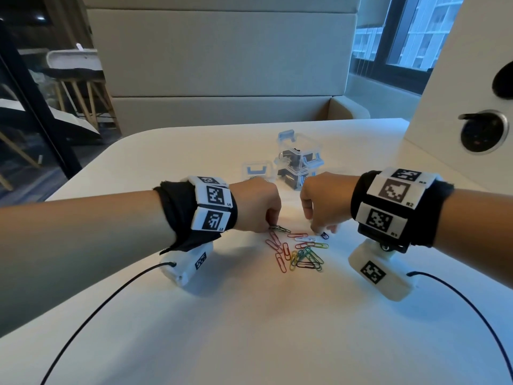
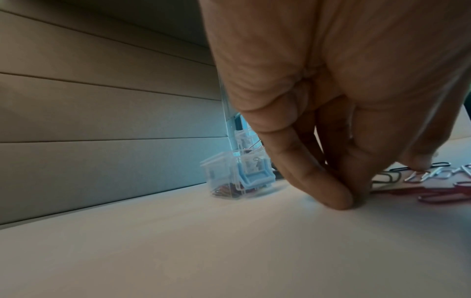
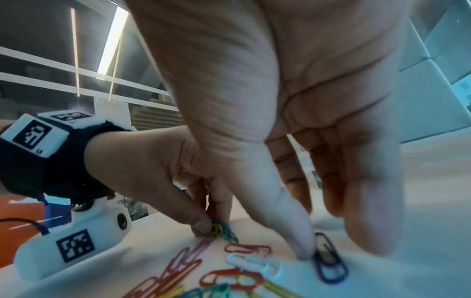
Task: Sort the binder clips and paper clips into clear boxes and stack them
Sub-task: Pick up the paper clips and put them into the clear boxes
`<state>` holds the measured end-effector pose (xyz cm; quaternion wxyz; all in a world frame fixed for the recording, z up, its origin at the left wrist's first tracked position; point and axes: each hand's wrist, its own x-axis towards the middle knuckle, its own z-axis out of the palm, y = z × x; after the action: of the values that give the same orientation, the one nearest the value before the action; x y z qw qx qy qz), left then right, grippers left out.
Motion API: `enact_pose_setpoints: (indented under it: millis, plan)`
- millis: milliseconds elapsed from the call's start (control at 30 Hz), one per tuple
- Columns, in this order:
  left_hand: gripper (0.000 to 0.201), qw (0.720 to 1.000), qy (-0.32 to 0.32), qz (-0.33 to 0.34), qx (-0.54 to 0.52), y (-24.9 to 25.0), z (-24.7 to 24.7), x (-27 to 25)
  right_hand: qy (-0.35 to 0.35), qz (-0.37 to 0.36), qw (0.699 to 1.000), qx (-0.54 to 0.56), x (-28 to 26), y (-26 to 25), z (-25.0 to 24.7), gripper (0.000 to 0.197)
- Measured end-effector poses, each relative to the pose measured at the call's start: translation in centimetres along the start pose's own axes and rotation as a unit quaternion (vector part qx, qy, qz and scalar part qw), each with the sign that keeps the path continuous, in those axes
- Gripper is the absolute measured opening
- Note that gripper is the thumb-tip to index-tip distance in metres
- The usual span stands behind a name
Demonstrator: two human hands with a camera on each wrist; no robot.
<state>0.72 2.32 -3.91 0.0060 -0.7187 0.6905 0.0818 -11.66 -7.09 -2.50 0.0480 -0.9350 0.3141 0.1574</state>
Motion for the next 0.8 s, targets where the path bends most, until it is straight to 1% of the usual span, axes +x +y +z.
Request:
enact_pose_setpoints:
  millis: [67,167,233,367,467,533,633,700,800]
  plan:
    - [0.018,1.000,0.003,-0.007,-0.008,-0.06,0.08,-0.03,-0.008,0.018,1.000,0.003,0.13,0.17,-0.01,0.019]
    - [0.016,1.000,-0.003,-0.019,-0.022,-0.24,0.04,0.04,-0.016,0.024,1.000,0.002,0.38,0.49,0.09,0.021]
    - [0.014,0.999,-0.010,-0.026,-0.029,-0.33,-0.03,0.09,-0.024,0.028,0.999,0.021,0.53,0.70,0.16,0.024]
    - [0.010,0.999,-0.013,-0.033,-0.041,-0.47,0.01,0.05,-0.037,0.030,0.997,0.054,0.54,0.79,0.06,0.029]
    - [0.009,0.998,-0.012,-0.039,-0.045,-0.47,0.11,0.02,-0.035,0.026,0.998,0.052,0.55,0.70,0.19,0.033]
    - [0.008,0.998,-0.011,-0.043,-0.045,-0.45,0.13,-0.03,-0.035,0.020,0.998,0.051,0.53,0.73,0.40,0.031]
    - [0.007,0.997,-0.004,-0.051,-0.052,-0.44,0.00,-0.13,-0.023,0.000,0.999,0.029,0.33,0.53,0.57,0.020]
    - [0.007,0.996,-0.004,-0.055,-0.066,-0.52,-0.22,-0.21,-0.003,-0.016,1.000,0.019,0.14,0.32,0.45,0.014]
    - [0.005,0.994,0.010,-0.065,-0.086,-0.83,-0.85,-0.33,0.030,-0.032,0.998,0.039,0.17,0.18,-0.27,0.017]
